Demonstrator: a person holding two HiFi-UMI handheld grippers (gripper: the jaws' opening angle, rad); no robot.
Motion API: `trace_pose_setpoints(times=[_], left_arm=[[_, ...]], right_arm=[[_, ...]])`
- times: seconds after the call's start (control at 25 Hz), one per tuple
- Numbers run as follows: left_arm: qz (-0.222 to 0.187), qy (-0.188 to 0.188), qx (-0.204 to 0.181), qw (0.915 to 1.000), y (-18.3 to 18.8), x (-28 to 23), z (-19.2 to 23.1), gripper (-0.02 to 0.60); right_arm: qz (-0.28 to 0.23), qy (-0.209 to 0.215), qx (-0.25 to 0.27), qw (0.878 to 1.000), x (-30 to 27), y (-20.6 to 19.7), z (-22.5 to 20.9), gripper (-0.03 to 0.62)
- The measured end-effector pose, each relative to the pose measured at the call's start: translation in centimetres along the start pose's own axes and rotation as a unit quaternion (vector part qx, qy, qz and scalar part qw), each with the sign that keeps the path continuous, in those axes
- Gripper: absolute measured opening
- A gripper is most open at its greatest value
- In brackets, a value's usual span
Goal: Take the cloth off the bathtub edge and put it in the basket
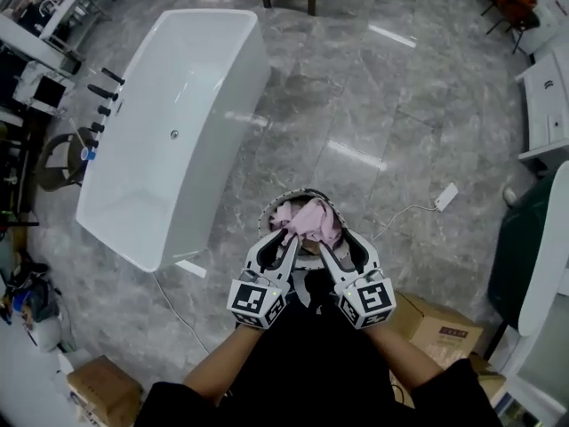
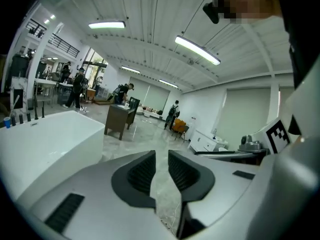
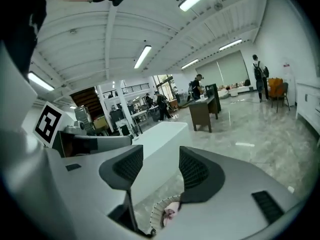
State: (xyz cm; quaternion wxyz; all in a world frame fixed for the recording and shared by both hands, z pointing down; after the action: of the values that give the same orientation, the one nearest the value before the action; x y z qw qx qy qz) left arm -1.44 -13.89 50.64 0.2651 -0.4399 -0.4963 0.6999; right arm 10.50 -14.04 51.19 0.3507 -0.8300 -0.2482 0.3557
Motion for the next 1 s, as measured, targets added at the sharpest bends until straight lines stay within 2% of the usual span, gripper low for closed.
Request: trace_pose_setpoints(times=[0.08,0.2,0.28,0.4,0.48,0.68,0.84,1.0], left_arm=[[-0.024,0.013,-0.015,0.9995,2.6,1.8,0.0,0.032],[-0.06,0.022,-0.037,0.9972,6.2,4.3,1.1,0.017],[-0.073,0.01,-0.027,0.9969,7.9,5.9,1.8,0.015],[-0.085,-0.018,-0.014,0.9961,9.7,7.5,1.9,0.015],[-0.094,-0.033,-0.019,0.9949,10.6,8.2,1.8,0.015],[-0.097,-0.059,-0.043,0.9926,12.4,10.1,3.3,0.015],[-0.094,-0.064,-0.06,0.9917,12.7,11.0,4.7,0.015],[-0.096,-0.081,-0.074,0.9893,12.4,11.3,4.7,0.015]], right_arm=[[-0.021,0.003,0.015,1.0,1.7,1.7,1.9,0.235],[-0.045,-0.006,0.036,0.998,3.2,3.5,4.9,0.22],[-0.062,-0.015,0.041,0.997,3.5,4.3,6.9,0.2],[-0.112,-0.015,0.04,0.993,4.0,6.0,9.6,0.08],[-0.138,-0.015,0.04,0.989,4.3,7.2,11.2,0.049],[-0.135,-0.061,0.077,0.986,3.6,8.6,15.0,0.038],[-0.161,-0.072,0.096,0.98,3.4,9.5,17.5,0.031],[-0.164,-0.086,0.099,0.978,2.8,9.1,18.8,0.031]])
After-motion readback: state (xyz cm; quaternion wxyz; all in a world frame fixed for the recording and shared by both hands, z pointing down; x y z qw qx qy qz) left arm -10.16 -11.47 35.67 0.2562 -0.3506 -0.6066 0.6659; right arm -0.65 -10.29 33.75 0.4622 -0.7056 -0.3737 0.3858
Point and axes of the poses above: the fingertips, and each gripper's own axes: x backward along the fingers, z to its left, y out of its top, the point moved 3 cm from there along x, backward along the fingers, and after that the axes turned 13 degrees about -x, right-handed, at the moved point
